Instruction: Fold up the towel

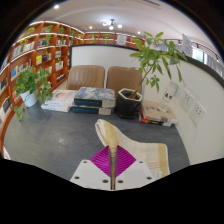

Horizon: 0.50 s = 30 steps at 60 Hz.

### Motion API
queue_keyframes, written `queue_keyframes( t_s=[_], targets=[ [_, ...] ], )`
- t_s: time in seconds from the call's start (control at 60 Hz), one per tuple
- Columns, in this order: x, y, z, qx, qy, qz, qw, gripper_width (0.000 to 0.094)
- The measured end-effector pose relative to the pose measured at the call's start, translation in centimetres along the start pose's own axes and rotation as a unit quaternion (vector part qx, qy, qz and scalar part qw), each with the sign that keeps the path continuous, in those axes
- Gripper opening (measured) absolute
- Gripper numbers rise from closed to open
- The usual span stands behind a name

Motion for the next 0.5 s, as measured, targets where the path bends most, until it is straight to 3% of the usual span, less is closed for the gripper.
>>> queue_keyframes(
  t_s=[0.133,0.267,0.383,0.5],
  targets=[
    [-1.4,2.6,8.2,-0.002,-0.029,0.022,0.999,0.0033],
    [-1.3,0.5,14.9,0.02,-0.025,0.019,0.999,0.0078],
    [-0.2,-5.6,20.0,0.056,-0.051,-0.026,0.997,0.0381],
    [-0.6,-10.4,23.2,0.05,-0.076,-0.066,0.994,0.0594]
  ],
)
Point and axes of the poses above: the point between the fingertips, and its own axes, seen from behind it with the camera up: z to the right, y up, x forward, the way the camera looks, the point moved 1 cm from there along -x, backward, against the way the camera looks, and after that the axes turned 14 degrees about z, right-handed, at the moved point
